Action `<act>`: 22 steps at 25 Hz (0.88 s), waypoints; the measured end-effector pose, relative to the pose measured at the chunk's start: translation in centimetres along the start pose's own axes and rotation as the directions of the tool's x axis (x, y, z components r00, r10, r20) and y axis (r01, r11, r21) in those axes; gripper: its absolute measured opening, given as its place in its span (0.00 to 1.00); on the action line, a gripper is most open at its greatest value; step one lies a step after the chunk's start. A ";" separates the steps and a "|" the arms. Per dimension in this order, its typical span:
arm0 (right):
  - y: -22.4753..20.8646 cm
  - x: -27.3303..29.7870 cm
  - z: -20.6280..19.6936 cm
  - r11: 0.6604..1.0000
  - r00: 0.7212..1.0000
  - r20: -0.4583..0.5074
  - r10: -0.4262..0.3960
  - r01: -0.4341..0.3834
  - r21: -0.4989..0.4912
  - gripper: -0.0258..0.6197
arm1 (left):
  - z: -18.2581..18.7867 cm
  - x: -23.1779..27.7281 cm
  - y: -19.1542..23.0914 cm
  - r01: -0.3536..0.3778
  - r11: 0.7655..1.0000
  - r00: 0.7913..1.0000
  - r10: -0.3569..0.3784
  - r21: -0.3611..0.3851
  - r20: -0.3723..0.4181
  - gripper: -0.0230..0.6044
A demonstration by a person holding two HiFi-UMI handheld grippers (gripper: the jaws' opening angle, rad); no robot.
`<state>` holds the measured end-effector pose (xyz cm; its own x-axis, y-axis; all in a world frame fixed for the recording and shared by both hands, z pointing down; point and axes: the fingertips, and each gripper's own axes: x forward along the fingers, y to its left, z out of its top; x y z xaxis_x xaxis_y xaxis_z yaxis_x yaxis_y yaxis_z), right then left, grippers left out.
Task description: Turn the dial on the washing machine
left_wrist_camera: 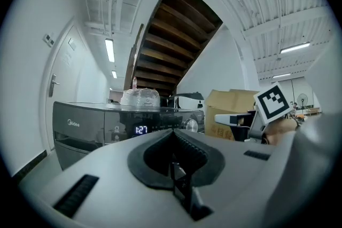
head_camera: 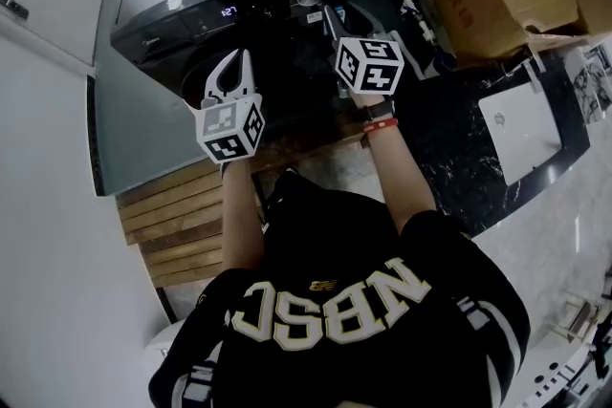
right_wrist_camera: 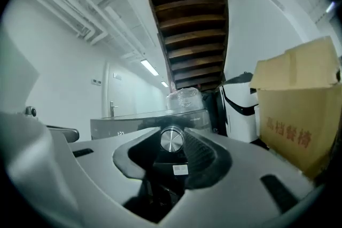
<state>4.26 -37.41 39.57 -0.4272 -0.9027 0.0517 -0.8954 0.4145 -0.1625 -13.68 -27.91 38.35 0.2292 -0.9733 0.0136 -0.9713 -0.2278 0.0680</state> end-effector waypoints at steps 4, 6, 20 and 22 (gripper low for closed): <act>0.8 -2.5 -0.6 0.995 1.000 0.004 0.010 -0.010 -0.097 0.17 | -0.4 -1.3 -0.3 -0.019 1.000 1.000 0.019 0.023 -0.004 0.06; 1.4 -3.8 -0.9 0.993 1.000 0.002 0.022 -0.022 -0.119 0.14 | -0.7 -1.8 -0.6 -0.024 0.999 1.000 0.024 0.028 -0.008 0.06; 3.5 -9.5 -2.2 0.984 0.998 -0.004 0.060 -0.060 -0.168 0.05 | -0.6 -4.5 -2.8 -0.048 0.998 0.999 0.047 0.050 0.021 0.06; 3.4 -9.8 -2.3 0.984 0.998 -0.003 0.063 -0.062 -0.165 0.05 | -0.5 -4.7 -3.1 -0.050 0.997 0.998 0.048 0.051 0.026 0.06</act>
<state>5.09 -26.87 40.73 -0.4829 -0.8745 0.0445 -0.8754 0.4834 -0.0007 -11.71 -22.58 38.56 0.1803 -0.9836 -0.0095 -0.9834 -0.1805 0.0165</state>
